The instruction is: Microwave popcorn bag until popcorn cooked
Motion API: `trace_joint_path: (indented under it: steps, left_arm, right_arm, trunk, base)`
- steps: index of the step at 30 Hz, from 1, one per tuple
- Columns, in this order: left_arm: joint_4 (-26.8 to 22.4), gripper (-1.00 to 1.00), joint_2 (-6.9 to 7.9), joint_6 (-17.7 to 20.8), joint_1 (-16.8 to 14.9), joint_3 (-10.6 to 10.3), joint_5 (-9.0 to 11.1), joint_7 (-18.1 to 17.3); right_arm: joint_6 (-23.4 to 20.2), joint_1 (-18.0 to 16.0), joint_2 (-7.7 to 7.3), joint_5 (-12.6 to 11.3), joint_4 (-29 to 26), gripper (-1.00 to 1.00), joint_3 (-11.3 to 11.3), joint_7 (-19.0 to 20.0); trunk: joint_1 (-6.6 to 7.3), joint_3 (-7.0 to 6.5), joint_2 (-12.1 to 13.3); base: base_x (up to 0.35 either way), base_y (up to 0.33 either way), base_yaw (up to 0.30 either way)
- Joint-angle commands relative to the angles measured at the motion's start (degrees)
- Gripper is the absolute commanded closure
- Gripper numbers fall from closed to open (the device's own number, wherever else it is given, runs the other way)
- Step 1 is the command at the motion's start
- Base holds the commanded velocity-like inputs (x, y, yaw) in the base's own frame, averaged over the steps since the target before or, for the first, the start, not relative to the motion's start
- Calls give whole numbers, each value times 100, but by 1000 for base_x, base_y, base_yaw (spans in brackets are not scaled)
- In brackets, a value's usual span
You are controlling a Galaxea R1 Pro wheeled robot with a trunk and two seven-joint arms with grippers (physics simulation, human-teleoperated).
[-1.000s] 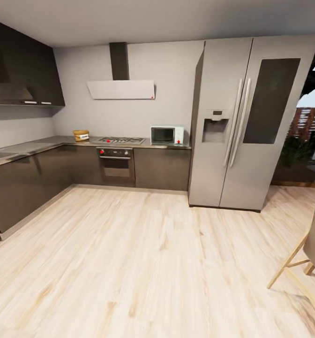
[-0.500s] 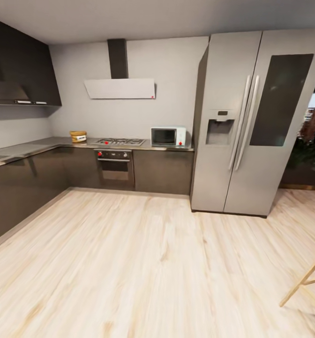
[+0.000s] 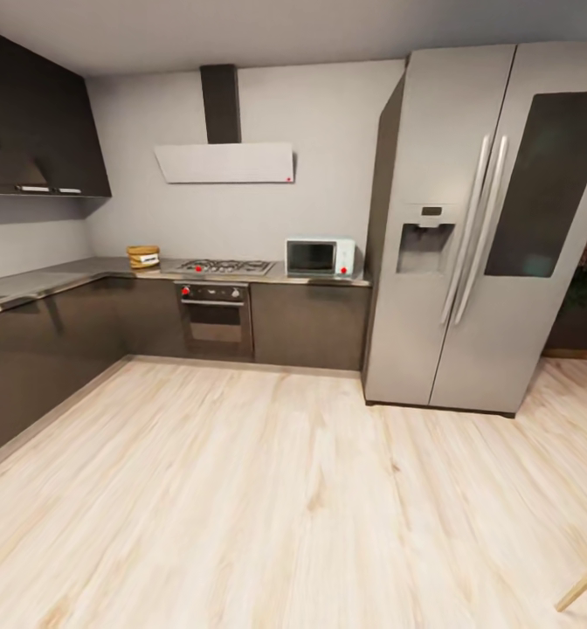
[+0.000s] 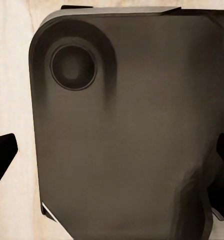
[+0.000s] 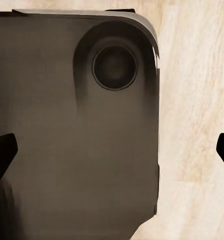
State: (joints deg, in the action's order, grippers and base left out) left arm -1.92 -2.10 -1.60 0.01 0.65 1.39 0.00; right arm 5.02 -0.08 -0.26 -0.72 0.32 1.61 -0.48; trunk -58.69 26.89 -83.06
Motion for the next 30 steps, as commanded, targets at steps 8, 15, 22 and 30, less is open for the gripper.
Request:
trace_joint_path:
  steps: [8,15,22,30]
  left_arm:
    - [1,-100,-10,-7,-1,5,14,43]
    - [4,-100,-10,2,-1,5,17,50]
    - [7,-100,-10,2,0,5,15,51]
    - [5,-100,-12,166,-1,-7,11,53]
  right_arm:
    - [25,-1,0,-7,4,-100,15,-5]
    - [25,-1,0,-7,4,-100,15,-5]
    - [26,-1,0,-7,6,-100,16,-5]
    - [25,-1,0,-7,5,-100,15,-5]
  trunk:
    - [-4,4,-2]
    - [-4,4,-2]
    - [-4,4,-2]
    - [-4,4,-2]
  base:
    - [325,24,0]
    - [326,0,0]
    - [326,0,0]
    - [326,0,0]
